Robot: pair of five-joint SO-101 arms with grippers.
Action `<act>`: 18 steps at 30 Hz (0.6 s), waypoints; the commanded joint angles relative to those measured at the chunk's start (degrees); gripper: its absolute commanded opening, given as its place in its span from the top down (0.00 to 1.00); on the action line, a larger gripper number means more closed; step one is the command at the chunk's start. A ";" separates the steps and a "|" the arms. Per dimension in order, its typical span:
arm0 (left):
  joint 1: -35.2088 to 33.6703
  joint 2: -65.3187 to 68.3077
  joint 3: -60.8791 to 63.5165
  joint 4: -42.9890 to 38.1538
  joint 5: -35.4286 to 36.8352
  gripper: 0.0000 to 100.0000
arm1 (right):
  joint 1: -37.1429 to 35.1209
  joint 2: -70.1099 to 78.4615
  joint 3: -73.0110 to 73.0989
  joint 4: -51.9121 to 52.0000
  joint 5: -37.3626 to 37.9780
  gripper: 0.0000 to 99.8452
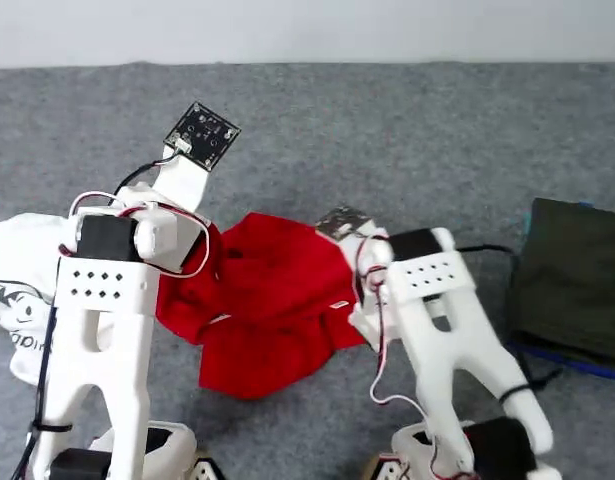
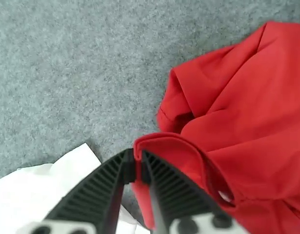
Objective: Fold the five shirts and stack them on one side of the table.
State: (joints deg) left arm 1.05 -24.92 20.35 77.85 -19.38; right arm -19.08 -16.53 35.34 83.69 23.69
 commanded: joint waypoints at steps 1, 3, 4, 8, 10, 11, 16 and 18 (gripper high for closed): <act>-0.44 -1.93 -0.48 -1.23 0.26 0.99 | -3.12 1.45 -0.53 -3.03 -0.53 0.78; -0.44 -2.02 -0.48 -1.14 0.26 0.99 | -3.38 2.59 -0.53 -5.05 -0.35 0.78; -0.44 -2.11 -0.48 -1.14 0.26 0.99 | -3.38 3.30 -0.53 -6.11 -0.26 0.78; -0.44 -2.29 -0.48 -1.14 0.26 0.99 | -3.21 7.43 -0.53 -9.80 -0.18 0.78; -0.44 -2.02 -0.48 -1.14 0.26 0.99 | -3.21 9.89 -0.62 -11.74 -0.18 0.78; -0.53 -1.93 -0.48 -1.14 0.26 0.99 | -3.21 11.21 -0.62 -12.70 -0.18 0.78; -0.53 -1.93 -0.13 -1.23 0.26 0.99 | -3.38 17.71 -0.62 -16.57 -0.18 0.87; -0.53 -1.93 1.10 -1.49 0.26 0.99 | -3.47 19.30 -0.70 -17.45 -0.09 0.90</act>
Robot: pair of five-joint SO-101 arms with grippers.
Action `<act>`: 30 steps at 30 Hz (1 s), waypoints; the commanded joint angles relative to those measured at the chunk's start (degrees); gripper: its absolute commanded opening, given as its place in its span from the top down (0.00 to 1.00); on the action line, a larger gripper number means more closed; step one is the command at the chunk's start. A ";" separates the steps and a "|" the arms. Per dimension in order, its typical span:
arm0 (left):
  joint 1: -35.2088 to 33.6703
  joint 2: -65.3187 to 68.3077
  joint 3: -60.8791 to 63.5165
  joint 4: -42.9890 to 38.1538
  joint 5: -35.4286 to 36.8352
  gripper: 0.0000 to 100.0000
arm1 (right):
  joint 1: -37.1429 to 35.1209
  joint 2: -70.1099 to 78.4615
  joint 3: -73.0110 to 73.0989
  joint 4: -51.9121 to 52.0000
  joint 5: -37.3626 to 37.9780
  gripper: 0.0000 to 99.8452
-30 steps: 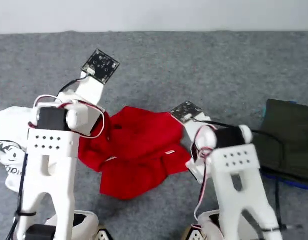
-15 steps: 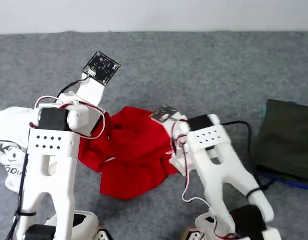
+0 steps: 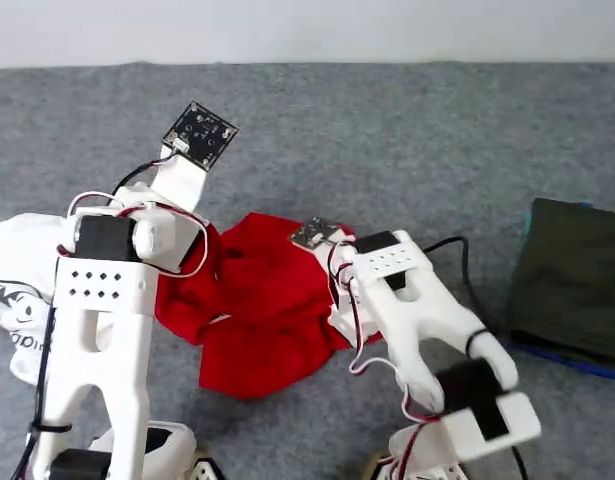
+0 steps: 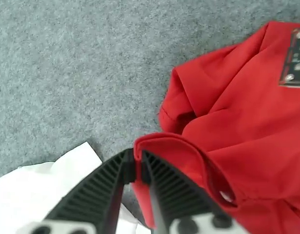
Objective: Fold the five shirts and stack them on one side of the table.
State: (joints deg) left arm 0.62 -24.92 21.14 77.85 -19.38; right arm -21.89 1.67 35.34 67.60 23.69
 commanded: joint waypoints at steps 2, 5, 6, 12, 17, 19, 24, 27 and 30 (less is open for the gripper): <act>-0.09 -1.93 1.63 -1.49 0.26 0.99 | -0.57 1.19 -0.70 -1.19 0.00 0.94; -0.09 -2.37 3.12 -1.49 0.18 0.99 | -0.31 -0.57 -0.62 -0.48 2.46 0.99; -0.09 -2.37 3.30 -1.49 0.18 0.99 | -0.31 -1.45 -0.62 0.48 3.60 0.99; -0.09 -2.46 0.75 -1.41 0.18 0.99 | 1.19 -13.49 -0.88 7.52 8.53 0.99; -0.09 -2.46 -6.81 -1.05 0.09 0.99 | 8.13 -29.85 -7.65 14.11 16.35 0.99; -0.09 -2.46 -10.68 -1.05 0.09 0.99 | 11.56 -35.30 -11.87 14.29 21.80 0.99; 0.35 -2.46 -22.20 -1.05 0.00 0.99 | 17.80 -41.63 -22.07 10.95 35.96 0.99; 0.44 -2.46 -28.70 -1.41 -0.09 0.99 | 21.14 -42.07 -27.69 7.78 41.05 0.99; 0.44 -2.37 -34.59 -1.41 -0.09 0.99 | 23.34 -42.15 -33.41 3.38 43.96 0.99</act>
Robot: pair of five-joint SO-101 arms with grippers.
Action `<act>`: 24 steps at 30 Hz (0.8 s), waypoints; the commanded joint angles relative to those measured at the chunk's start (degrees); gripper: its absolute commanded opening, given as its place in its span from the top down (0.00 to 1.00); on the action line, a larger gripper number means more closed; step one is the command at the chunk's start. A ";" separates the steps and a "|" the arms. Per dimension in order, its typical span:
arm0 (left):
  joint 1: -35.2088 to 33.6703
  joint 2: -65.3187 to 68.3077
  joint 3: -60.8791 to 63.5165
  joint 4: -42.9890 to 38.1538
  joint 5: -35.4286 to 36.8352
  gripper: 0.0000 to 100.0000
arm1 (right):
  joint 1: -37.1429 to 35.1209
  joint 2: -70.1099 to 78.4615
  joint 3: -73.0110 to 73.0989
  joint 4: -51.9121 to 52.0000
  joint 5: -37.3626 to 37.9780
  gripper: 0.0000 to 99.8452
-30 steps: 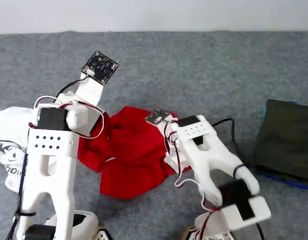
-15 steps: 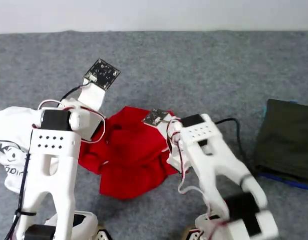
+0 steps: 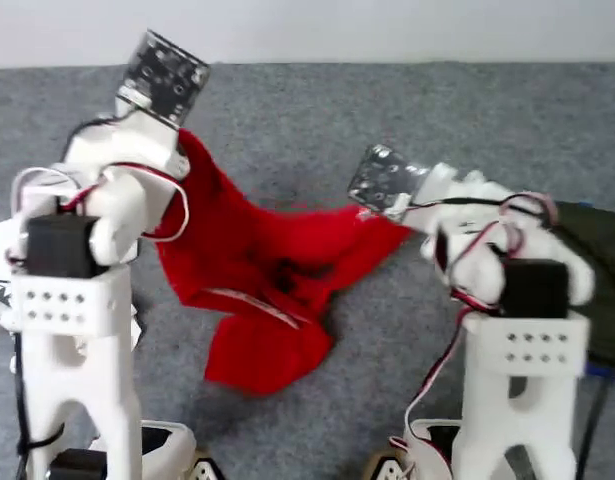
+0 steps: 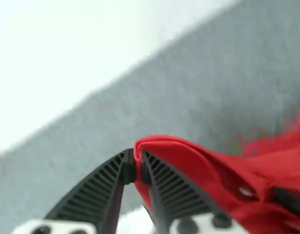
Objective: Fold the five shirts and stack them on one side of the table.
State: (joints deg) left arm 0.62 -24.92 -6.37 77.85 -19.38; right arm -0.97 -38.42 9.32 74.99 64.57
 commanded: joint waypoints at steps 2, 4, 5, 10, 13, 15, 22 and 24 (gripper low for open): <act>0.44 -2.37 -10.51 -1.41 -0.62 0.99 | 2.77 -2.24 -11.25 -7.16 4.66 0.99; 0.44 -2.37 -14.20 -1.23 -3.87 0.99 | 2.77 -2.24 -14.59 -10.15 5.80 0.99; 0.44 -2.37 -15.78 -1.32 -5.89 0.99 | 2.77 -2.15 -16.26 -11.47 6.24 0.99; 0.44 -2.02 -24.48 -1.41 -13.19 0.99 | 2.86 -2.24 -18.99 -17.63 8.70 0.99; 0.44 -1.85 -28.88 -1.49 -16.35 0.99 | 4.26 -2.42 -19.16 -21.93 9.14 0.99; 0.44 -1.85 -31.43 -1.49 -18.55 0.99 | 5.49 -2.42 -19.16 -25.36 9.14 0.99; 0.18 -1.85 -41.19 -1.49 -22.51 0.99 | 11.65 -3.47 -19.25 -29.49 8.70 0.99; 0.26 -1.85 -43.65 -2.02 -24.26 0.99 | 12.79 -5.14 -19.25 -28.97 8.26 0.99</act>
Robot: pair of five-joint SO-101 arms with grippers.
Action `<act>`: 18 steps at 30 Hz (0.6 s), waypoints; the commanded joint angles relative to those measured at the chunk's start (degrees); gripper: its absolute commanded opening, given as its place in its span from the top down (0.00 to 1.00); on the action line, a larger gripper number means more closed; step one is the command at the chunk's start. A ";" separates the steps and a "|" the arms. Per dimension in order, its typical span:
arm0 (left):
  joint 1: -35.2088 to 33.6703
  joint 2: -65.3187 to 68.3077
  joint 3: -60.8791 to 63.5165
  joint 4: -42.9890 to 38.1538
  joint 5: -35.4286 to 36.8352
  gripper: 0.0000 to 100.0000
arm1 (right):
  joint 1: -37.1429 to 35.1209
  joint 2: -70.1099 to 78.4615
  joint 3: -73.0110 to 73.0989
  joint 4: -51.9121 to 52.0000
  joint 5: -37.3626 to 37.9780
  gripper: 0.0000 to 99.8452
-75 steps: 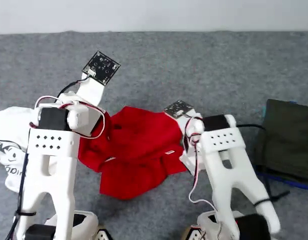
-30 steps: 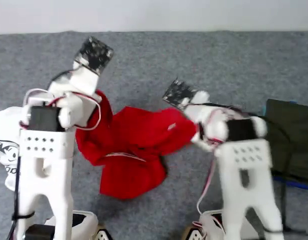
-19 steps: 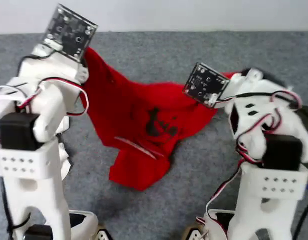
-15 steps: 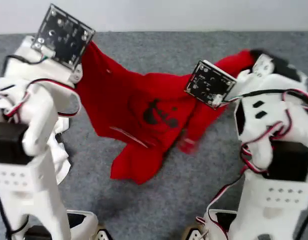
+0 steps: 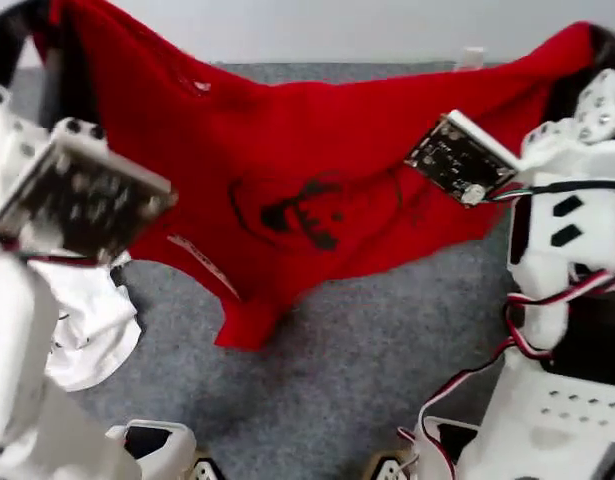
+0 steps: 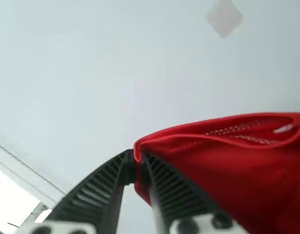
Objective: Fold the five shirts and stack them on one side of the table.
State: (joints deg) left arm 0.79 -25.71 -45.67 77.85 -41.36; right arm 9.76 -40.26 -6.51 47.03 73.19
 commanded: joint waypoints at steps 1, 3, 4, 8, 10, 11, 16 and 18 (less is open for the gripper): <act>-0.09 -1.05 -5.41 -2.99 -2.81 0.99 | 2.59 -4.18 -3.43 -1.01 -1.41 0.99; -0.26 -1.23 -6.90 -5.63 -3.69 0.99 | 4.09 -6.11 -3.34 -0.92 -3.34 0.99; -0.26 -1.41 -7.34 -6.95 -4.22 0.99 | 4.97 -7.08 -3.34 -0.92 -4.22 0.99; -0.26 -1.58 -8.75 -10.29 -6.59 0.99 | 7.25 -10.15 -3.08 -0.84 -6.95 0.99; -0.26 -1.58 -9.36 -10.64 -7.30 0.99 | 8.84 -11.38 -3.08 -0.84 -8.26 0.99; -0.26 -1.58 -10.07 -10.73 -7.47 0.99 | 9.71 -12.00 -3.08 -0.84 -8.79 0.99; -0.26 -1.58 -14.46 -10.29 -7.56 0.99 | 13.05 -15.60 -3.08 1.98 -10.64 0.99; -0.26 -1.58 -16.40 -9.85 -7.56 0.99 | 13.05 -17.80 -3.08 5.32 -10.64 0.99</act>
State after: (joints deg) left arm 0.79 -27.38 -59.03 68.88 -48.31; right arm 21.54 -56.00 -7.47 49.14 63.25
